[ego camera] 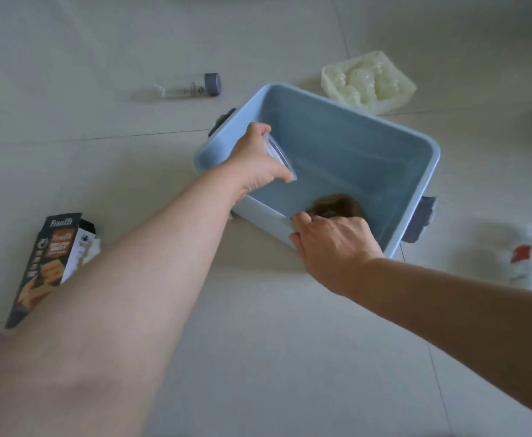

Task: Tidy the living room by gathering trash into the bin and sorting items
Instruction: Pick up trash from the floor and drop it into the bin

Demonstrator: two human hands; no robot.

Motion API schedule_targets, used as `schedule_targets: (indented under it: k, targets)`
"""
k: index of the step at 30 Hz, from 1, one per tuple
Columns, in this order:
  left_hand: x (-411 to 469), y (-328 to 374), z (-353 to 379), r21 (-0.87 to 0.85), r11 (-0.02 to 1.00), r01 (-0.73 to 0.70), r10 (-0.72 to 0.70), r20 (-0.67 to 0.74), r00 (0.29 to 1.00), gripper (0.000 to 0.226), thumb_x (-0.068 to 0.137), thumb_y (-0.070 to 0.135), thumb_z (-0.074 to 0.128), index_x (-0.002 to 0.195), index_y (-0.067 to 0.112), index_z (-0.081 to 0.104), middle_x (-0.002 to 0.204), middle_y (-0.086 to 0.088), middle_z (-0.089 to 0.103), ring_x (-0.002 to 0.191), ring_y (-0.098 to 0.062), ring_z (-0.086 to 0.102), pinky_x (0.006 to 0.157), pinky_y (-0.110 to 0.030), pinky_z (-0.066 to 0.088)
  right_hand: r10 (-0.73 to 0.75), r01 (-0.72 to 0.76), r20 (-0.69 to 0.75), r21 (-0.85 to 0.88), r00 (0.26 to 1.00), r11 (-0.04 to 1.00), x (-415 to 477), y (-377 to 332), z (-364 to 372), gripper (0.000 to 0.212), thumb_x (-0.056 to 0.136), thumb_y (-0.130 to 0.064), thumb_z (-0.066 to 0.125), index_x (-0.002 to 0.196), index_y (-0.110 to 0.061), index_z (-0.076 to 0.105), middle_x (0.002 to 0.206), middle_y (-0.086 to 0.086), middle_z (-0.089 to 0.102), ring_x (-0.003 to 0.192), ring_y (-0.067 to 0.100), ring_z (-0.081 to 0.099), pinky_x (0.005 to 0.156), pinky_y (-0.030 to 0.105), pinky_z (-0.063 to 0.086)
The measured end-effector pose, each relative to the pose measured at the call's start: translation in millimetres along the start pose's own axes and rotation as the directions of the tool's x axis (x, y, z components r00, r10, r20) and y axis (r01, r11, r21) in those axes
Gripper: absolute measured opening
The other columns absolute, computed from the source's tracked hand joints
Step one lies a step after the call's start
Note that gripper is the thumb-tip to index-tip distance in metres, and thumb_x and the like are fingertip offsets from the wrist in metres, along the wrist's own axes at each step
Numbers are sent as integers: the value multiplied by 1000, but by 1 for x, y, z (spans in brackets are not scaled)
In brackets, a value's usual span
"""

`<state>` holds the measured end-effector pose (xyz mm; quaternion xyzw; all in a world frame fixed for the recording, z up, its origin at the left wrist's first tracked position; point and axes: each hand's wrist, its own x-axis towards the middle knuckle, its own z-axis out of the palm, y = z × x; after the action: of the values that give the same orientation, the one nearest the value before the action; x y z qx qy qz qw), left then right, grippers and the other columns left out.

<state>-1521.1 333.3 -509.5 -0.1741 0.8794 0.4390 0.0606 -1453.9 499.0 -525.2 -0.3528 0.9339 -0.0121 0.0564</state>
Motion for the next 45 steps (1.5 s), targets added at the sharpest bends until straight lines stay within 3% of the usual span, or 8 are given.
schedule_targets:
  k: [7,16,19,23,27,31,36,45]
  targets:
    - [1,16,34,162,987,-11,-24,209,978,96,66,7,82,145,21,29,144,-4,39,125,-25,45,104,-36,42,0,-1,32,47,999,999,-48,40,-6,25,101,-42,23,90,-24,36,89,-2,69,80,26,65,64,32,32]
    - [-10,34,77,387,920,-55,-110,390,914,98,75,4,76,151,23,17,149,-7,37,129,-27,45,106,-36,40,-68,69,-79,11,995,998,-57,57,13,22,94,-35,50,81,-18,51,61,1,67,53,30,63,56,30,32]
    - [-9,33,72,509,859,-48,-110,277,955,85,86,2,60,152,24,12,148,-8,39,130,-31,44,104,-37,40,-75,74,-86,-9,994,997,-57,62,8,23,97,-36,44,91,-16,54,69,0,69,59,29,63,59,30,31]
    - [-9,30,38,412,911,-23,64,-86,994,56,89,2,44,140,22,36,130,1,55,119,-24,52,94,-34,46,-40,43,-96,27,995,999,-52,65,1,30,101,-36,30,109,-17,52,86,0,71,75,30,65,67,31,29]
    - [-13,15,-2,300,953,-34,179,-470,864,45,87,-3,39,123,19,54,121,6,63,113,-19,55,88,-30,41,9,-11,-90,-28,996,1000,-41,62,0,29,101,-38,27,107,-18,48,86,2,71,71,30,59,69,30,26]
    - [-17,-23,-33,275,961,5,189,-672,716,48,82,-7,37,123,12,54,126,-3,57,117,-25,50,88,-34,39,49,-53,-98,-39,994,998,-25,55,1,31,101,-39,24,107,-18,46,89,2,70,77,30,62,69,30,29]
    - [-25,-75,-51,222,970,99,103,-745,659,49,81,-8,37,126,5,49,132,-11,51,121,-30,45,89,-36,37,100,-108,-117,-64,988,992,-5,40,3,32,101,-39,27,109,-17,48,92,3,70,81,32,64,67,31,29]
    - [-16,-122,-46,146,921,361,-250,-490,835,39,87,2,44,119,17,61,125,-3,61,117,-26,55,91,-30,44,170,-182,-141,-75,975,980,20,32,8,27,101,-38,27,100,-17,44,88,1,70,71,29,59,66,32,27]
